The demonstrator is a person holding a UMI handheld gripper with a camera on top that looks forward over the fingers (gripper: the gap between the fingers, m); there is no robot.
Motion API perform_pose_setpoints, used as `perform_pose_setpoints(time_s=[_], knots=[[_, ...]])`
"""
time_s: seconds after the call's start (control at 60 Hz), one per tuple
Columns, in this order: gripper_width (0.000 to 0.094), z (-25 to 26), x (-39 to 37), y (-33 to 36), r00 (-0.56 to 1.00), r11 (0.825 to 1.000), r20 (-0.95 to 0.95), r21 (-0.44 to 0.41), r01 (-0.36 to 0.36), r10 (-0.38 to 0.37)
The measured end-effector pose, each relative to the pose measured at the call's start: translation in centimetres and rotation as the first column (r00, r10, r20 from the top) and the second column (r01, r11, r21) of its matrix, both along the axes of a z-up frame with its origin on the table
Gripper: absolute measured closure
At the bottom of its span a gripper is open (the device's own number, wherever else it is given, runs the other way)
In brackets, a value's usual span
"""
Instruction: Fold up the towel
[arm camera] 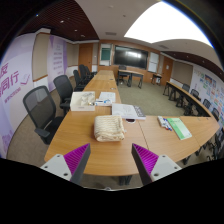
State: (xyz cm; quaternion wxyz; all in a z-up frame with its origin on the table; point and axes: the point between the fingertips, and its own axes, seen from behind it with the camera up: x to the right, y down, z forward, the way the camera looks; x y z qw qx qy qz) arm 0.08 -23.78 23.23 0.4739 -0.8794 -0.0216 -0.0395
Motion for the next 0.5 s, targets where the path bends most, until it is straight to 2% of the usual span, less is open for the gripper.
perform_pose_setpoints(time_s=[0.233,0.5], knots=[[0.0085,1.2,-1.7,-6.8,1.0,1.0,0.012,0.007,-0.007,0.006],[0.0081,2.9,-2.6,-8.2,1.0,0.999,0.002,0.046,-0.005,0.005]])
